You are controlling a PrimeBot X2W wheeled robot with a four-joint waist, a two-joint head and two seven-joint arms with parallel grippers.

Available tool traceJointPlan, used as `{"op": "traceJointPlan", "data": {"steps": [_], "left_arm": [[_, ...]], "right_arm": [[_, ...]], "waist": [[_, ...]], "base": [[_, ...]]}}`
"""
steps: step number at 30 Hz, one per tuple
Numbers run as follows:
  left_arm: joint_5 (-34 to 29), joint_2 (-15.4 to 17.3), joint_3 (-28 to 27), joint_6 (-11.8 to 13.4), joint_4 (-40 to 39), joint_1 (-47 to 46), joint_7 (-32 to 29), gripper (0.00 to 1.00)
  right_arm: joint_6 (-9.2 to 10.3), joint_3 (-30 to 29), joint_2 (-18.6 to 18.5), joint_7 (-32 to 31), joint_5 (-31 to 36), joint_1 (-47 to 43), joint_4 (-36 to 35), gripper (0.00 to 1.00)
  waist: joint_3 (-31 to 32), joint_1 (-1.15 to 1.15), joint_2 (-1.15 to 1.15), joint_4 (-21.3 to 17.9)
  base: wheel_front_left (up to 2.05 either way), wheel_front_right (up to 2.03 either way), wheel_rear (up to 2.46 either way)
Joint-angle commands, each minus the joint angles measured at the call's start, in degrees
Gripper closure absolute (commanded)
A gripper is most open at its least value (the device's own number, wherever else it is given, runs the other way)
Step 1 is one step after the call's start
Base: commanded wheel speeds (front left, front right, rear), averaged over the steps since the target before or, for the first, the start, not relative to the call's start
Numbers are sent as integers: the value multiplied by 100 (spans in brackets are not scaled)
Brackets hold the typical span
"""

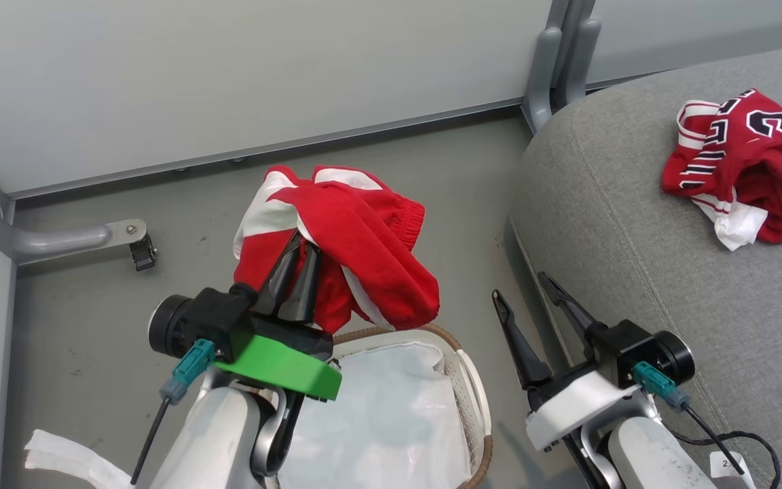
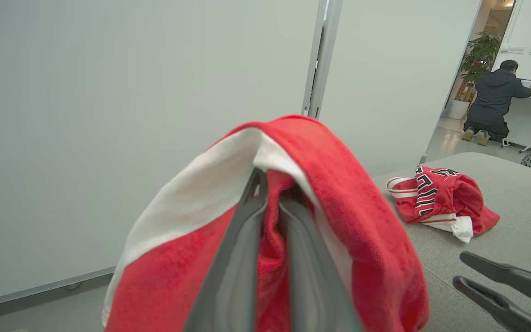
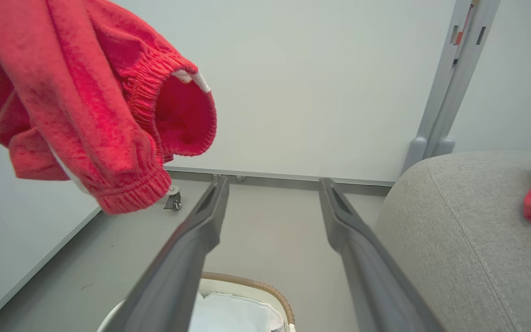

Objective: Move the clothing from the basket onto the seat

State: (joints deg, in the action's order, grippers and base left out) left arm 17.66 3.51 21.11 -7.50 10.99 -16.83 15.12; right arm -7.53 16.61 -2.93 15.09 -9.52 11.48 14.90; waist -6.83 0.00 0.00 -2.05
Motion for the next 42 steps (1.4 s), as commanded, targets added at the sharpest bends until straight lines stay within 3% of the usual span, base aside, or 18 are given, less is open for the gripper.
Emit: {"op": "traceJointPlan", "data": {"steps": [1,9,15,20,35,36,38,39,42], "left_arm": [[-4,1,11,2,-33,-26,3,100],[39,-8,124,2,-7,-74,3,100],[60,-18,241,2,20,-86,3,100],[80,-28,364,2,22,-71,3,100],[219,-53,907,2,4,-148,3,100],[240,-54,930,2,17,-149,3,100],[241,-57,957,1,36,-159,3,100],[253,-59,964,1,42,-161,3,100],[270,-61,963,2,61,-175,3,100]], "right_arm": [[8,45,-12,9,-36,54,-127,0],[8,666,-84,9,-177,267,-756,0],[8,1478,-294,9,-338,565,-933,0],[8,1813,-390,9,-237,815,-678,0],[8,1889,-114,9,15,1246,253,0],[8,1879,-98,9,-11,1250,287,8],[8,1862,-81,9,-32,1230,337,78],[8,1853,-74,9,-53,1210,358,100],[8,1855,-62,9,-83,1144,392,100]], "waist": [[-9,0,0,9],[-14,0,0,84],[7,0,0,179],[31,0,0,241],[18,0,0,513],[15,0,0,526],[10,0,0,548],[5,0,0,554],[-12,0,0,551]], "base": [[0,0,0],[0,0,0],[0,0,0],[0,0,0],[0,0,0],[0,0,0],[0,0,0],[0,0,0],[0,0,0]]}}
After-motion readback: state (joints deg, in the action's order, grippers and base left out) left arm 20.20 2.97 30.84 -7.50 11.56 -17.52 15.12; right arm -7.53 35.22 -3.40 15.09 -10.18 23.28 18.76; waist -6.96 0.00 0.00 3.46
